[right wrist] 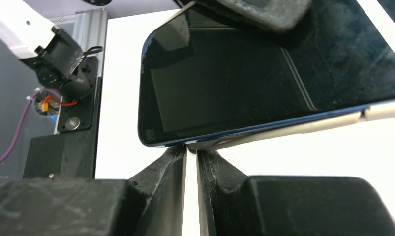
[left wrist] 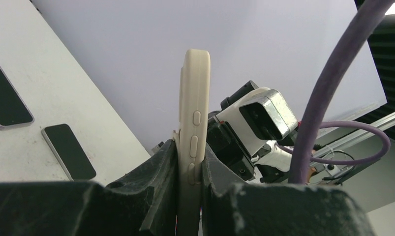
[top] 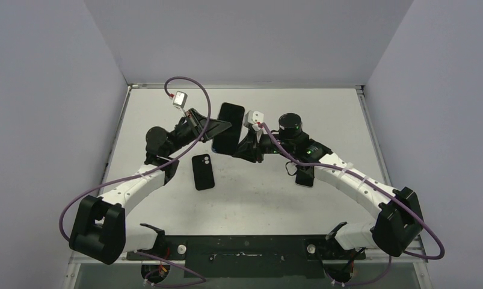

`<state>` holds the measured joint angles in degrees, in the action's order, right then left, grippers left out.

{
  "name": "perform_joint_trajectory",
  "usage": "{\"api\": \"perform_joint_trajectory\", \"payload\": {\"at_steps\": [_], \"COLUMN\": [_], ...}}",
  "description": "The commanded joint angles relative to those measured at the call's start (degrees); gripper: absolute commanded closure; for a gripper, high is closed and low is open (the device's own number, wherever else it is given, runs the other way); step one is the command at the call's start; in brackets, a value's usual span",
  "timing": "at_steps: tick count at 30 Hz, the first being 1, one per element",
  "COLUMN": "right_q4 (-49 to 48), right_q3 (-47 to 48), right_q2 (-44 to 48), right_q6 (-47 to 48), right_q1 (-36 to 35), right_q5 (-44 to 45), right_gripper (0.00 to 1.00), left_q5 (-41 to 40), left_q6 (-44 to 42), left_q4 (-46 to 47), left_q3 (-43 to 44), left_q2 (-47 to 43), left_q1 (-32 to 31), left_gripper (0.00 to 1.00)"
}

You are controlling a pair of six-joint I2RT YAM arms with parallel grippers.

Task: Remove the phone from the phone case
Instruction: Remove the phone case from the phone.

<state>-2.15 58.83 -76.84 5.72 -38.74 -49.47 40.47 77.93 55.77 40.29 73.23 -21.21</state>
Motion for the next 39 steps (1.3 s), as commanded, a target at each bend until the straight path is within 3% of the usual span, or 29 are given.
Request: {"api": "perform_joint_trajectory", "payload": {"at_steps": [1,7,19,24,32,39], "right_q4": [-11.6,-14.2,-18.8,-11.7,-5.5,1.5], "right_q3": [2.5,1.5,4.0,6.4,2.2,0.2], "right_q2": [-2.0,-1.5,-2.2,-4.0,1.7,8.8], "right_q6": [-2.5,-5.7,-22.3,-23.5,-24.8,-28.9], "right_q1": [0.8,1.1,1.7,2.5,4.0,4.3], "right_q5": [18.2,26.2,24.0,25.3,21.0,21.7], "right_gripper": [1.00,1.00,1.00,1.00,0.71,0.42], "left_q5": [3.6,3.6,4.4,4.0,-6.4,-15.4], "left_q6": [6.7,6.8,3.1,1.6,-11.1,-17.6], "left_q4": [5.8,6.2,3.5,5.3,-4.5,-10.1], "left_q3": [0.5,-0.1,-2.6,-3.5,-5.1,-2.0], "left_q2": [-1.5,-1.3,-1.8,-2.7,-7.8,-8.4], "left_q1": [-4.2,-5.2,-9.1,-9.3,-2.6,-1.3], "left_gripper": [1.00,1.00,1.00,1.00,1.00,1.00]}}
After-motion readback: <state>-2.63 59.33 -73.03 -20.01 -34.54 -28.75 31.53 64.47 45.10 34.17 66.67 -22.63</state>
